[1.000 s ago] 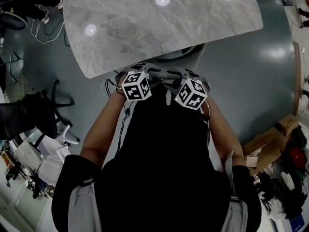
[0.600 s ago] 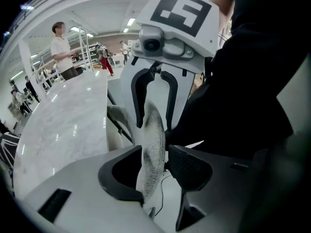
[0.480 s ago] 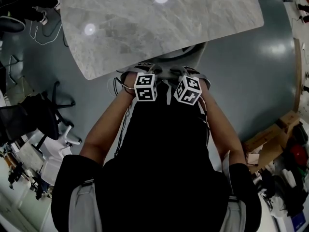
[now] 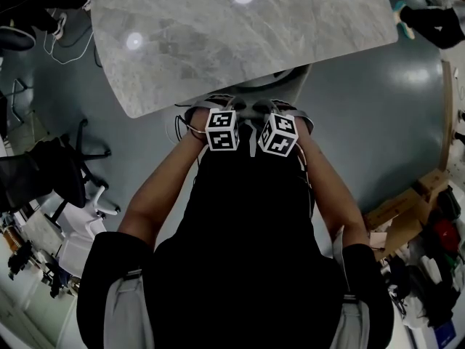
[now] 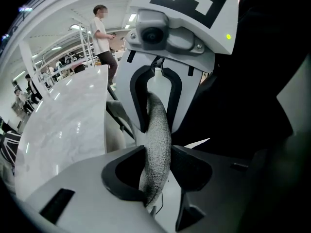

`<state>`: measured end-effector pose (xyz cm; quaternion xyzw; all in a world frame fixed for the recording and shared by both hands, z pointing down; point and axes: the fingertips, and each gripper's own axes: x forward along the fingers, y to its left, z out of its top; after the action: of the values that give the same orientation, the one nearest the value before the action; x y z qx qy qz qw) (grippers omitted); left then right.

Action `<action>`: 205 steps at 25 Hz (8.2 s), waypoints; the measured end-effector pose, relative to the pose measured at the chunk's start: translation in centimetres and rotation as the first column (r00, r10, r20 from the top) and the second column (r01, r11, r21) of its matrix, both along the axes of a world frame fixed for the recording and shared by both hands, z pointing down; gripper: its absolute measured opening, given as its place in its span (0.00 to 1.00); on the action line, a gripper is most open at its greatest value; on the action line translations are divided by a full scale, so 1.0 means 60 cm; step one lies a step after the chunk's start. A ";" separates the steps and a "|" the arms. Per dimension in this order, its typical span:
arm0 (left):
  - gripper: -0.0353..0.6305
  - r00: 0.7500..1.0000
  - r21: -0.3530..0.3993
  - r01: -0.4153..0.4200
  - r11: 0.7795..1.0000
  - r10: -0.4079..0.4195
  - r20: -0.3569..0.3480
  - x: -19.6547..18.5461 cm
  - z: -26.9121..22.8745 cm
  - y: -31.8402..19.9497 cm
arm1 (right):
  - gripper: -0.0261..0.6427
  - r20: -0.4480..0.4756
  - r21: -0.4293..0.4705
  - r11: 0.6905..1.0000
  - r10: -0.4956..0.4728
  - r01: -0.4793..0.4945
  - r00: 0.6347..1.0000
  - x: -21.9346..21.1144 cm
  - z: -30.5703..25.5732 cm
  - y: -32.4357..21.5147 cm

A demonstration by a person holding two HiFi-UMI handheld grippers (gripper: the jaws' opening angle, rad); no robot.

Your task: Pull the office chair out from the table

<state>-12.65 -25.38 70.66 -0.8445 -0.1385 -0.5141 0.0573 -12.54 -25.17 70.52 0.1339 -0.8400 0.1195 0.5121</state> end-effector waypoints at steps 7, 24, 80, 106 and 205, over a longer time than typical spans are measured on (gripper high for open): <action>0.27 0.999 -0.008 0.035 0.999 -0.036 -0.011 0.000 0.003 0.000 | 0.25 0.006 0.013 1.000 0.004 -0.004 1.000 -0.001 0.003 0.002; 0.20 0.999 0.002 0.041 0.999 -0.041 0.023 0.000 0.007 0.006 | 0.19 0.003 -0.011 0.999 0.032 -0.032 0.999 0.003 -0.002 0.012; 0.18 0.992 -0.043 0.116 0.992 -0.114 0.056 0.033 -0.015 0.290 | 0.17 0.017 -0.080 0.997 -0.003 0.004 1.000 0.033 -0.013 0.290; 0.18 0.997 -0.102 0.078 0.992 -0.075 0.033 -0.045 -0.010 0.540 | 0.17 0.004 -0.127 0.991 0.047 -0.046 0.999 -0.044 -0.002 0.544; 0.21 0.950 -0.137 0.308 0.941 -0.311 -0.003 0.129 -0.035 0.982 | 0.19 -0.010 -0.137 0.979 -0.151 0.149 0.988 0.140 -0.010 0.984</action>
<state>-4.89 33.54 68.58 -0.8639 -0.0379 -0.4959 -0.0799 -4.15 33.85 69.89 0.0362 -0.8324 0.1361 0.5360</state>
